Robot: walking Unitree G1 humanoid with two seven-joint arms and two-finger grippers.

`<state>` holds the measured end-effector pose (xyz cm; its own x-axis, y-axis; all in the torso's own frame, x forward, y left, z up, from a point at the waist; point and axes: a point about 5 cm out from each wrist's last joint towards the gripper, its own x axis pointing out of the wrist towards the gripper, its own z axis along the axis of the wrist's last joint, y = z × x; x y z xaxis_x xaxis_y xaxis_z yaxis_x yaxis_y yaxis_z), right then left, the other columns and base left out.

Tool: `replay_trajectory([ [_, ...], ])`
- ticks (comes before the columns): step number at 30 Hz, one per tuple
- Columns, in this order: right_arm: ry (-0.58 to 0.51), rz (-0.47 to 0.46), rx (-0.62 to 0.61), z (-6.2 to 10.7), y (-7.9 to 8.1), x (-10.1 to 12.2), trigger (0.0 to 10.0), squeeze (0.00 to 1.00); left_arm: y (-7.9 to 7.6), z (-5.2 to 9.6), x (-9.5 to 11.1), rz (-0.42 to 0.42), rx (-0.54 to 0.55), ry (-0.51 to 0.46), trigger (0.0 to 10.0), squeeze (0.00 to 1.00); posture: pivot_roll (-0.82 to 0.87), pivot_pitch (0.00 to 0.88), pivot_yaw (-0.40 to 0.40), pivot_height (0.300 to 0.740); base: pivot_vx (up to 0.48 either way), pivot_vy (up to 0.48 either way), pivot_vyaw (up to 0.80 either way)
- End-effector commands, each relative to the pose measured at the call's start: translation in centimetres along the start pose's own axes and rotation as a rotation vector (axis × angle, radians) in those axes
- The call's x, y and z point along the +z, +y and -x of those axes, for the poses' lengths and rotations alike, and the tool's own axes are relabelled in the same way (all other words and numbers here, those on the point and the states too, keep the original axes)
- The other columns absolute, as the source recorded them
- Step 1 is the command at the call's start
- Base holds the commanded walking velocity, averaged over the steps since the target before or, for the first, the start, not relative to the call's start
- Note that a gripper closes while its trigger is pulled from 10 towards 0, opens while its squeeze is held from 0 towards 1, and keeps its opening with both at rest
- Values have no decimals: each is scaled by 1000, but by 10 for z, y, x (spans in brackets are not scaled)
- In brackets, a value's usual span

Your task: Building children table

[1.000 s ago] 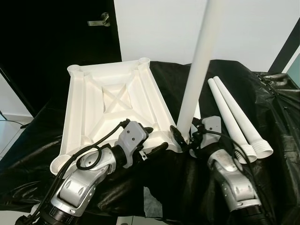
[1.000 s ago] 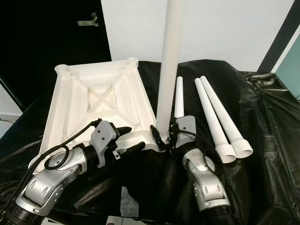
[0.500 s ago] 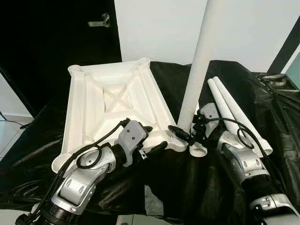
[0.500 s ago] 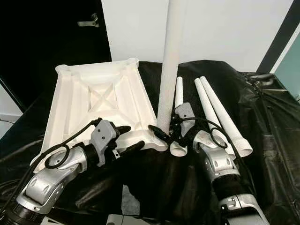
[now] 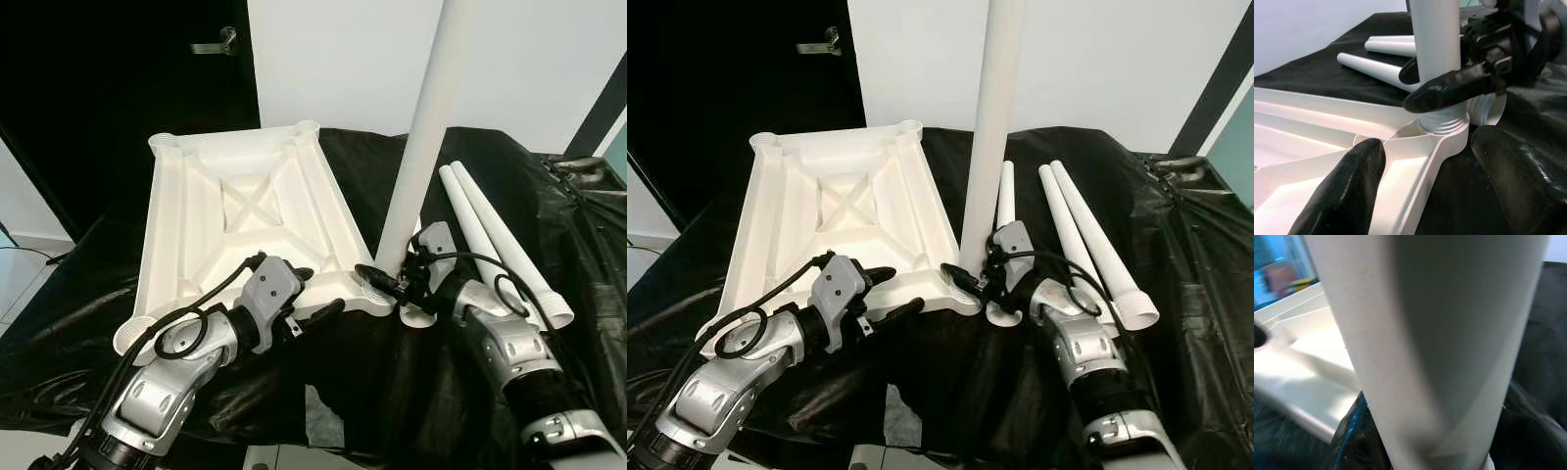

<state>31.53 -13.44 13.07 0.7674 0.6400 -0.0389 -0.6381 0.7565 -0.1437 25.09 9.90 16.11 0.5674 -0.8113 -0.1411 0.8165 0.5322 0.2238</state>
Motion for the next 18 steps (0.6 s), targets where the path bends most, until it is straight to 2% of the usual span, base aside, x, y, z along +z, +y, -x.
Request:
replay_trajectory([
  [1,51,-21,-94,0,7,-10,10000,0,-1,1,1,-10,-29,8,10000,0,94,0,-17,740,0,0,0],
  [2,51,-21,-94,0,7,-10,10000,0,-1,1,1,-10,-29,8,10000,0,94,0,-17,740,0,0,0],
  [3,57,-40,-169,-3,15,-11,10000,0,0,1,2,-12,-31,7,10000,0,93,0,-11,740,0,0,0],
  [7,69,-57,-259,-4,20,-12,10000,0,0,1,2,-16,-35,8,10000,0,95,0,-10,740,0,0,0],
  [13,59,-112,-467,-8,37,-7,10000,0,1,2,2,-18,-38,13,10000,0,95,0,-2,740,0,0,0],
  [18,53,-123,-466,-11,50,-4,10000,0,0,3,3,-21,-44,14,10000,0,91,0,8,740,0,0,0],
])
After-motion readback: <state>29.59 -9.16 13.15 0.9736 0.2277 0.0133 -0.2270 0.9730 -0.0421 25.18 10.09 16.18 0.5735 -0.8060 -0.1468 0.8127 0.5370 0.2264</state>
